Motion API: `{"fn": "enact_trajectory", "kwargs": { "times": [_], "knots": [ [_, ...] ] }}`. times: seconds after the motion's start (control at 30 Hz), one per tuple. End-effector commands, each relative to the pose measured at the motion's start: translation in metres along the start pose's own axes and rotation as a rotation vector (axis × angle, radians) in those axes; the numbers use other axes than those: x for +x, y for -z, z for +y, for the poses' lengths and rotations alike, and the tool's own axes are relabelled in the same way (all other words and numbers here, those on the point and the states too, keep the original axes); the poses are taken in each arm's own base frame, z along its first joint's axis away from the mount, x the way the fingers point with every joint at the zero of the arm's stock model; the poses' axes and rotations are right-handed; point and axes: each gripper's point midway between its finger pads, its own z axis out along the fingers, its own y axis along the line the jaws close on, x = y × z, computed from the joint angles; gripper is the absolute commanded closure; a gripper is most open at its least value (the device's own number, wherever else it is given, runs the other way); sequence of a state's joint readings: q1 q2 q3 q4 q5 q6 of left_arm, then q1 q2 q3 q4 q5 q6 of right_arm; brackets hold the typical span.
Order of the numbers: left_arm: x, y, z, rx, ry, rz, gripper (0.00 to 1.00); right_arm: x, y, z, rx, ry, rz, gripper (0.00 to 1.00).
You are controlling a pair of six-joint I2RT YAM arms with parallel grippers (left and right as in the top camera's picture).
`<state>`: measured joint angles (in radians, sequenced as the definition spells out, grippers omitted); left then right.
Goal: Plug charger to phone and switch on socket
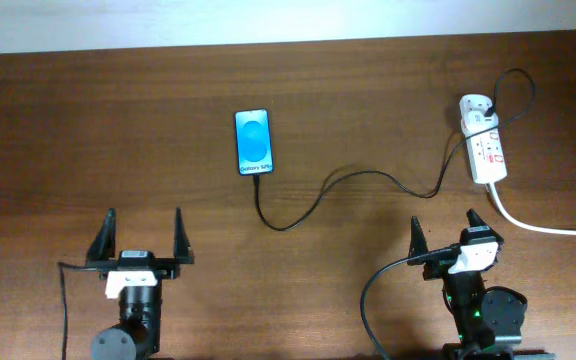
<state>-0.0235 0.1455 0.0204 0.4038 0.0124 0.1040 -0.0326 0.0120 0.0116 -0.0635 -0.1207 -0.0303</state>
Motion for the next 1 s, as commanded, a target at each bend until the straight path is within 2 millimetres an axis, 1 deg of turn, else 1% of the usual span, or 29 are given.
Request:
{"fn": "enact_trajectory", "kwargs": {
  "times": [0.0, 0.07, 0.1, 0.17, 0.2, 0.23, 0.27, 0.3, 0.33, 0.43, 0.47, 0.53, 0.57, 0.8, 0.9, 0.97],
  "knots": [
    [0.004, 0.006, 0.011, -0.054, 0.016, 0.006, 0.01, 0.002, 0.0, 0.002, -0.007, -0.004, 0.002, 0.02],
    [0.013, 0.011, 0.02, -0.101, 0.033, 0.041, 0.01, 0.002, 0.0, 0.002, -0.007, -0.004, 0.002, 0.02],
    [0.022, 0.012, 0.024, -0.126, 0.056, 0.079, 0.01, 0.002, 0.0, 0.002, -0.007, -0.004, 0.002, 0.02],
    [0.036, 0.014, 0.026, -0.142, 0.077, 0.134, 0.01, 0.002, 0.0, 0.002, -0.007, -0.004, 0.002, 0.02],
    [0.045, 0.015, 0.027, -0.148, 0.085, 0.173, 0.0, 0.002, 0.0, 0.002, -0.007, -0.004, 0.002, 0.02],
    [0.056, 0.018, 0.03, -0.176, 0.13, 0.213, 0.01, 0.002, 0.0, 0.002, -0.007, -0.004, 0.002, 0.02],
    [0.073, 0.023, 0.033, -0.213, 0.188, 0.278, 0.01, 0.002, 0.0, 0.002, -0.007, -0.004, 0.002, 0.02],
    [0.084, 0.027, 0.032, -0.218, 0.193, 0.323, 0.01, 0.002, 0.0, 0.002, -0.007, -0.004, 0.002, 0.02],
    [0.088, 0.028, 0.032, -0.217, 0.191, 0.342, 0.01, 0.002, 0.0, 0.002, -0.007, -0.004, 0.002, 0.02],
    [0.088, 0.028, 0.03, -0.208, 0.193, 0.343, 0.01, 0.002, 0.0, 0.002, -0.007, -0.004, 0.002, 0.02],
    [0.089, 0.027, 0.027, -0.187, 0.191, 0.347, 0.01, 0.002, 0.0, 0.002, -0.007, -0.004, 0.002, 0.02],
    [0.09, 0.026, 0.012, -0.076, 0.075, 0.364, 0.01, 0.002, 0.0, 0.002, -0.007, -0.004, 0.002, 0.02],
    [0.09, 0.026, 0.009, -0.061, 0.066, 0.364, 0.01, 0.002, 0.0, 0.002, -0.007, -0.004, 0.002, 0.02],
    [0.09, 0.026, 0.009, -0.063, 0.073, 0.365, 0.01, 0.002, 0.0, 0.002, -0.007, -0.004, 0.002, 0.02],
    [0.09, 0.026, 0.01, -0.079, 0.144, 0.363, 0.01, 0.002, 0.0, 0.002, -0.007, -0.004, 0.002, 0.01],
    [0.091, 0.026, 0.01, -0.076, 0.123, 0.366, 0.01, 0.002, 0.0, 0.002, -0.007, -0.004, 0.002, 0.02]
  ]
}}
